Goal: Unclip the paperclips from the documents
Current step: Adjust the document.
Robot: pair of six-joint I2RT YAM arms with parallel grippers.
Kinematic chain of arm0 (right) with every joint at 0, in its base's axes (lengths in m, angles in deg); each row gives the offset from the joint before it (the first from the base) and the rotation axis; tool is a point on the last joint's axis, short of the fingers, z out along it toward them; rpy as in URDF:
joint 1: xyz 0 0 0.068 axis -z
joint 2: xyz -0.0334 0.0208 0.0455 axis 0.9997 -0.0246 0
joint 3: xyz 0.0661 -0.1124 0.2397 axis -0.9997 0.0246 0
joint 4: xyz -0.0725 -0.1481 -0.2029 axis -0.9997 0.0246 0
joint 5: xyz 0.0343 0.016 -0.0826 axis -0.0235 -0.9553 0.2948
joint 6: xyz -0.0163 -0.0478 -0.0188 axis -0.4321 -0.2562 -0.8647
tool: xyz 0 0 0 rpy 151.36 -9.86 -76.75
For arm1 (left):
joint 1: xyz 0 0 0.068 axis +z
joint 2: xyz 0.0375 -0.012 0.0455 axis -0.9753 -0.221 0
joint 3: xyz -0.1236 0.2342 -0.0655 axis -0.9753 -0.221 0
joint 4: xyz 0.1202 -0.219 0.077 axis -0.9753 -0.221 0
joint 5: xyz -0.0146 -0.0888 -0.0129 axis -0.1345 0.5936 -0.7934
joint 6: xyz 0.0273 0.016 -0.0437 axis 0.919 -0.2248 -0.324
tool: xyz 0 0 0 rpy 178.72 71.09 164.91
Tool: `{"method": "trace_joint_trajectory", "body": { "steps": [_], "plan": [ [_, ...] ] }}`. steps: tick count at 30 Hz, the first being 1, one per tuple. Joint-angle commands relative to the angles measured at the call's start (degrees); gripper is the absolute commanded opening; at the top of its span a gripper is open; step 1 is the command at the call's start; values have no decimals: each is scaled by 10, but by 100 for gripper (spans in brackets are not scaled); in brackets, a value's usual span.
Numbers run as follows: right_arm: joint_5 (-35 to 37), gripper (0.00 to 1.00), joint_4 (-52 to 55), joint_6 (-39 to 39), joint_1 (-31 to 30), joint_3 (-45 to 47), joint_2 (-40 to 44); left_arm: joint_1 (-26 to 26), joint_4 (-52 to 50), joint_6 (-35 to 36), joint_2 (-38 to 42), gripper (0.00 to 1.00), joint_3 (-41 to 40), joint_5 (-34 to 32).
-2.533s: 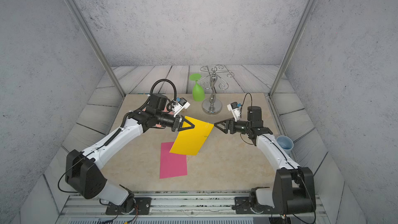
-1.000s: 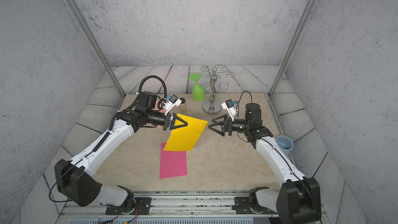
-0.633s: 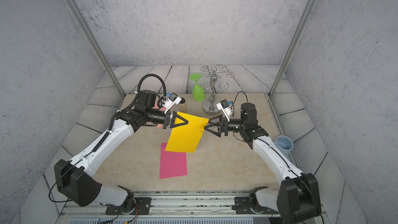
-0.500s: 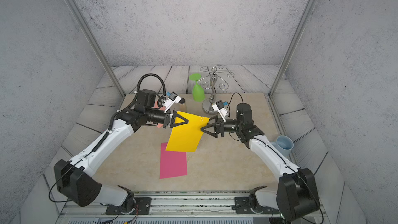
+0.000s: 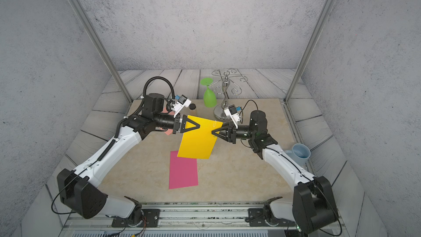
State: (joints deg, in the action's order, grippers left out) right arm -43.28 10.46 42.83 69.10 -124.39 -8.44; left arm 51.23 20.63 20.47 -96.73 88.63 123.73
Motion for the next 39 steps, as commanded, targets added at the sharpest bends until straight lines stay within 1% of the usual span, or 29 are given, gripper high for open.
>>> {"method": "trace_joint_trajectory", "body": {
  "steps": [1,5,10,13,15,18,22,28,30,33,36,37,38,39],
  "plan": [
    [-4,14,-15,6,-3,2,-3,2,8,-1,19,0,0,9],
    [-9,0,2,-2,-2,-4,-3,2,0,4,20,0,0,5],
    [-15,0,82,-52,-2,-24,1,2,-12,8,14,1,0,3],
    [-17,0,96,-61,-3,-29,0,2,-16,8,10,12,2,1],
    [-16,0,117,-76,-2,-33,1,2,-16,7,11,22,2,-2],
    [-15,0,141,-93,-2,-41,-1,1,-12,1,11,26,5,-6],
    [-17,0,131,-84,-4,-43,-4,-2,-9,-3,5,28,7,-7],
    [-15,0,130,-82,-8,-52,-1,-15,-10,-2,-2,28,7,-11],
    [-15,0,138,-87,-8,-54,-1,-15,-10,-2,-3,23,7,-15],
    [-14,0,149,-95,-8,-54,2,-15,-12,0,2,11,7,-23],
    [-13,1,152,-96,-8,-54,3,-15,-18,4,4,3,7,-31],
    [-12,5,155,-98,-8,-54,3,-15,-21,5,5,1,9,-33],
    [-11,13,162,-104,-8,-55,4,-15,-25,8,4,0,10,-36],
    [-9,25,181,-120,-8,-59,5,-15,-32,13,4,0,12,-39]
  ]
}}
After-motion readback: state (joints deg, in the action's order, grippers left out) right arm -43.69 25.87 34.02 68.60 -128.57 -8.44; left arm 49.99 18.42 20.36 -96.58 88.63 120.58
